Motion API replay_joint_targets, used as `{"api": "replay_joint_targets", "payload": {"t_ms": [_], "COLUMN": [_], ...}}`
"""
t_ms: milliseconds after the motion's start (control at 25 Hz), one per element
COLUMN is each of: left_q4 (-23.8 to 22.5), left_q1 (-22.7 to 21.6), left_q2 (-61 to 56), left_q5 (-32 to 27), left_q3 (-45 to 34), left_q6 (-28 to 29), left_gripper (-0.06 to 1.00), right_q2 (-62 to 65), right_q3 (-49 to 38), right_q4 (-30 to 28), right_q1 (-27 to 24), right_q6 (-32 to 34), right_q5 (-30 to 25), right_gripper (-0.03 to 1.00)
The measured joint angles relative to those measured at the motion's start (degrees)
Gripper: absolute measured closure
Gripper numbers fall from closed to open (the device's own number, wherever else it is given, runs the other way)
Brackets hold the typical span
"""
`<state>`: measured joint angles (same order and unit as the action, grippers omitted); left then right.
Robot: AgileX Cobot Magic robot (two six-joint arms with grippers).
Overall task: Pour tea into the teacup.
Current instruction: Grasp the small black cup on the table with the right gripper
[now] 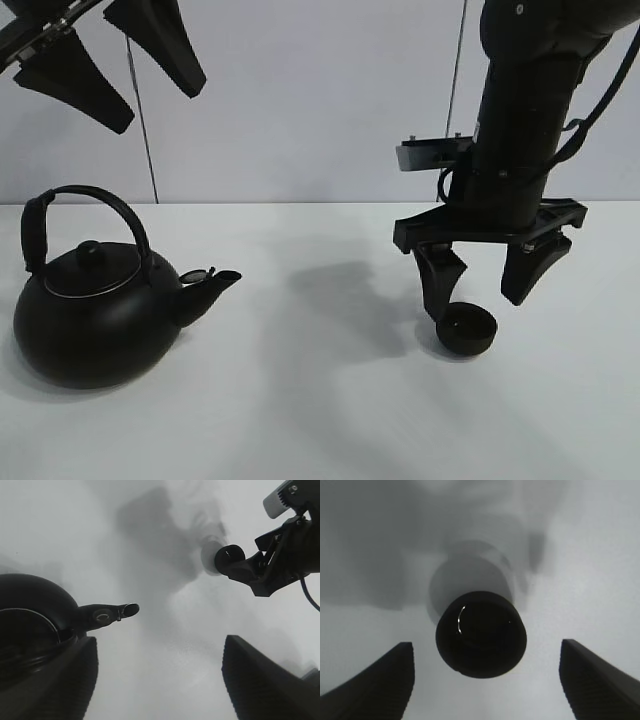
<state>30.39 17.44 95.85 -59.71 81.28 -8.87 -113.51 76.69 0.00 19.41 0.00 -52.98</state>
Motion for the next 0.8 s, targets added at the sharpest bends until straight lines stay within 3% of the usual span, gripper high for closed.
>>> {"api": "replay_joint_targets", "payload": {"t_ms": [680,800], "left_q4": [0.0,0.0], "left_q1": [0.0,0.0], "left_q2": [0.0,0.0], "left_q5": [0.1,0.1], "left_q3": [0.0,0.0], "left_q6": [0.0,0.0], "left_gripper": [0.43,0.43], "right_q2": [-5.8,-5.8], "right_q3": [0.1,0.1], "right_q4": [0.7,0.7], "right_q1": [0.0,0.0], "right_q6": [0.0,0.0], "right_q5": [3.3,3.3], "right_gripper": [0.42,0.51]}}
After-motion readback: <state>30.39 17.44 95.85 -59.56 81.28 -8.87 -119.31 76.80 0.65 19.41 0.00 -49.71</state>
